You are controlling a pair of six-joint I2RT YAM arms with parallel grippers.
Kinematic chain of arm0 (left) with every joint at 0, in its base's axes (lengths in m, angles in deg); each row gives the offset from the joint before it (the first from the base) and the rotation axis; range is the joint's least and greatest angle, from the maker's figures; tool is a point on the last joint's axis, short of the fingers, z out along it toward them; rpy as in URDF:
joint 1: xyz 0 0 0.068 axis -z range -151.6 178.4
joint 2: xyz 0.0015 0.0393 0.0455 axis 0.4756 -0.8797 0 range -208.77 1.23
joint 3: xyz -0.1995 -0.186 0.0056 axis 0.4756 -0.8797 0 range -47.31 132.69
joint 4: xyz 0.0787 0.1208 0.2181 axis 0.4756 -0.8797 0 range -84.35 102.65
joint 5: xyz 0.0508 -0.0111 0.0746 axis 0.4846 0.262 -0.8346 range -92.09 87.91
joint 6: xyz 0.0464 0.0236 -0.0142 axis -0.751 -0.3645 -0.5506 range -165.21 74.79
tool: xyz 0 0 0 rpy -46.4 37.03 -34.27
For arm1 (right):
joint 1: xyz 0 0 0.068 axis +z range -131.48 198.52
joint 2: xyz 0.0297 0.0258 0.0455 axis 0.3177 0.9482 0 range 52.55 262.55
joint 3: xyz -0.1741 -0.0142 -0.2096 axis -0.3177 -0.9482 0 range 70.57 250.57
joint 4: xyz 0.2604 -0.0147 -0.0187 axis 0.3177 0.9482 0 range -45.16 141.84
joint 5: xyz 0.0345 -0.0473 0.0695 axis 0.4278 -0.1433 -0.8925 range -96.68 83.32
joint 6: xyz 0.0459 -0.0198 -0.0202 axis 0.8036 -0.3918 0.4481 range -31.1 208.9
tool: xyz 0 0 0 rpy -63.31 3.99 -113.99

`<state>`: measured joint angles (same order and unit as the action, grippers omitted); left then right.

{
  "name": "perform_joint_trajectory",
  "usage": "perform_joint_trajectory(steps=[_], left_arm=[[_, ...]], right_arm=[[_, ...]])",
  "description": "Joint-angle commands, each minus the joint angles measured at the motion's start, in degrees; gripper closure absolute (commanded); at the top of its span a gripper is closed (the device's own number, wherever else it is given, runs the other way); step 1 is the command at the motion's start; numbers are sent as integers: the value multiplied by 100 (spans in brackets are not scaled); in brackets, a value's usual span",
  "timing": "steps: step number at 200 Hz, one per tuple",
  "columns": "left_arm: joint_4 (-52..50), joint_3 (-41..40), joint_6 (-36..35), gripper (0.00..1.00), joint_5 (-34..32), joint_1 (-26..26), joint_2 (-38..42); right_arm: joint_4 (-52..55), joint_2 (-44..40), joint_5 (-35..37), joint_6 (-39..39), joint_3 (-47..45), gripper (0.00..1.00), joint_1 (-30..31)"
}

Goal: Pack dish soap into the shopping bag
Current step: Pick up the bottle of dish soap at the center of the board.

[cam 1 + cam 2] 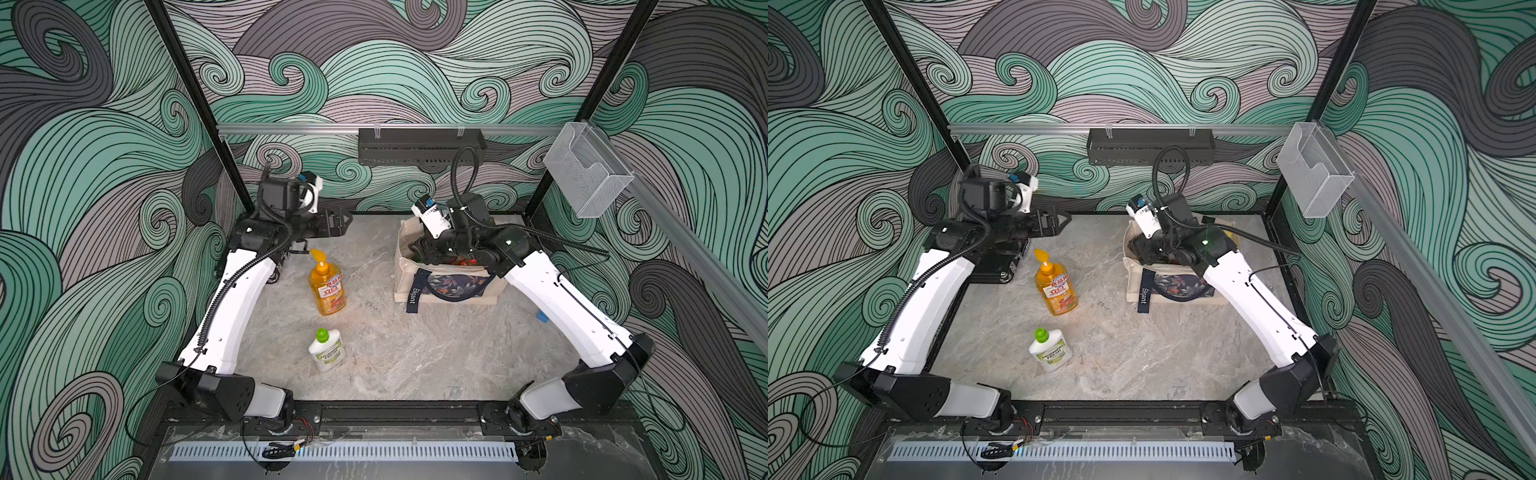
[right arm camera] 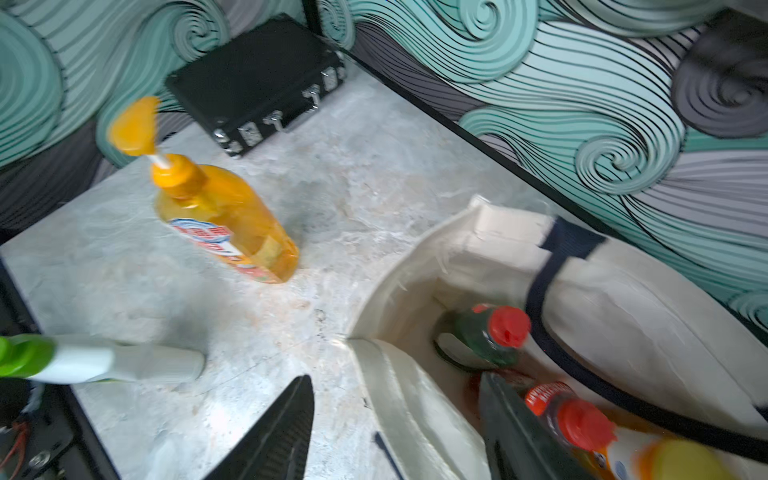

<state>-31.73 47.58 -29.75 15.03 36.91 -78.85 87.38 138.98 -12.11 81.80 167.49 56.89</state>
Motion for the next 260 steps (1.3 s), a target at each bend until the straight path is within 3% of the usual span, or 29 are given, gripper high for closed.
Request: perform_joint_trajectory(steps=[1, 50, 83, 144, 189, 260], left_arm=[[-72, -184, -10, 6, 334, -585, 53], [417, -695, 245, 6, 909, -1575, 221], [785, -1304, 282, 6, 941, -1827, 410], [1162, -1919, 333, 5, 986, -2078, 641], [1366, -2110, 568, 5, 1175, -2487, 730], [1353, -2130, 523, 5, 1178, -2556, 736]], right_arm=[[-299, 105, -270, -121, 92, 32, 380], [-1144, 273, -541, -214, -194, 29, 1057], [-2485, 407, -676, -80, -1009, 27, 1473], [-4120, 1240, -488, 82, -1285, 25, 1742], [-4719, 2021, -525, 229, -953, 24, 1795], [-4967, 2857, -492, 345, -306, 25, 1798]])
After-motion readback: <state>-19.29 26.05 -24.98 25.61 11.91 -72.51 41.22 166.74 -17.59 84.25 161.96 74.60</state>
